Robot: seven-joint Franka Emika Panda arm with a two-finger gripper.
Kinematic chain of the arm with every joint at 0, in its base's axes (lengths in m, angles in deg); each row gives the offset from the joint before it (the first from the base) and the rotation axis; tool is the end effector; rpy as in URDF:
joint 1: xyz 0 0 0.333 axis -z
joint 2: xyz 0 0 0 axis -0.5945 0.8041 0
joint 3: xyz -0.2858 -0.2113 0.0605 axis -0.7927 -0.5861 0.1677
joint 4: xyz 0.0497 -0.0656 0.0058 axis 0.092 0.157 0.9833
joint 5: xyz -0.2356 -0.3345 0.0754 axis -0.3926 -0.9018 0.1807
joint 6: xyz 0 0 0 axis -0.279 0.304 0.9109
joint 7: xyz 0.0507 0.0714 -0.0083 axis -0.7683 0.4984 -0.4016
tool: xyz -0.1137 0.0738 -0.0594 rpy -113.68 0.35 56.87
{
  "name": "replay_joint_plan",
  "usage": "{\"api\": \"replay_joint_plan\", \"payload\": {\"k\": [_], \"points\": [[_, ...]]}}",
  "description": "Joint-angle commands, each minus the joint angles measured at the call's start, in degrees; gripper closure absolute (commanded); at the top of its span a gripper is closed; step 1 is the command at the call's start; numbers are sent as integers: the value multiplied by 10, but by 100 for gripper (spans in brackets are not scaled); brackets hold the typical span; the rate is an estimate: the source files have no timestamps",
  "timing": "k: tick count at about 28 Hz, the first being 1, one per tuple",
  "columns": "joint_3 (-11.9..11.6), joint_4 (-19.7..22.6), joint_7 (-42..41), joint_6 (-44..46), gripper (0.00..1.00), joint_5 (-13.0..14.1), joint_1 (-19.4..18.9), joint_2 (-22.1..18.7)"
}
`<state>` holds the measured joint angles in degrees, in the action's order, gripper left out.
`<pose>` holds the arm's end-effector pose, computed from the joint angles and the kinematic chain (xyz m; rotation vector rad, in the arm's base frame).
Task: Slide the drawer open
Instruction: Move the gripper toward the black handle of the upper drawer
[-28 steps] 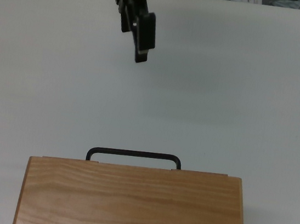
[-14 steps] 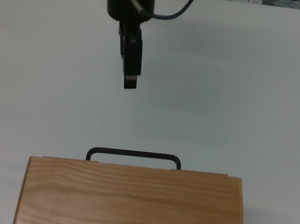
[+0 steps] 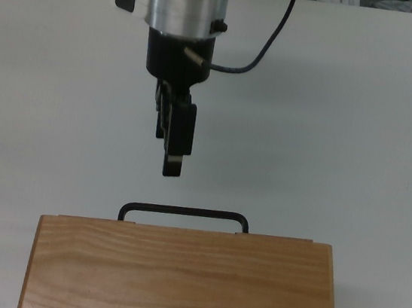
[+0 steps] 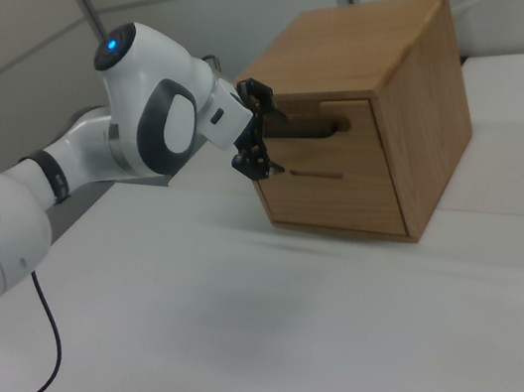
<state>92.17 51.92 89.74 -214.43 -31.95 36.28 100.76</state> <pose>0.7733 0.0677 0.5706 -2.1390 1.6237 -0.6985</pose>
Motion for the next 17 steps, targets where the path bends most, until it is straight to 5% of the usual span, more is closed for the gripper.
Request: {"api": "replay_joint_plan", "payload": {"k": [1,10,17], "points": [[1,-38,23,-21,0,-19,-8,34],[-1,-60,74,-62,0,-90,-23,80],[-4,-95,85,-71,6,-109,-28,111]]}}
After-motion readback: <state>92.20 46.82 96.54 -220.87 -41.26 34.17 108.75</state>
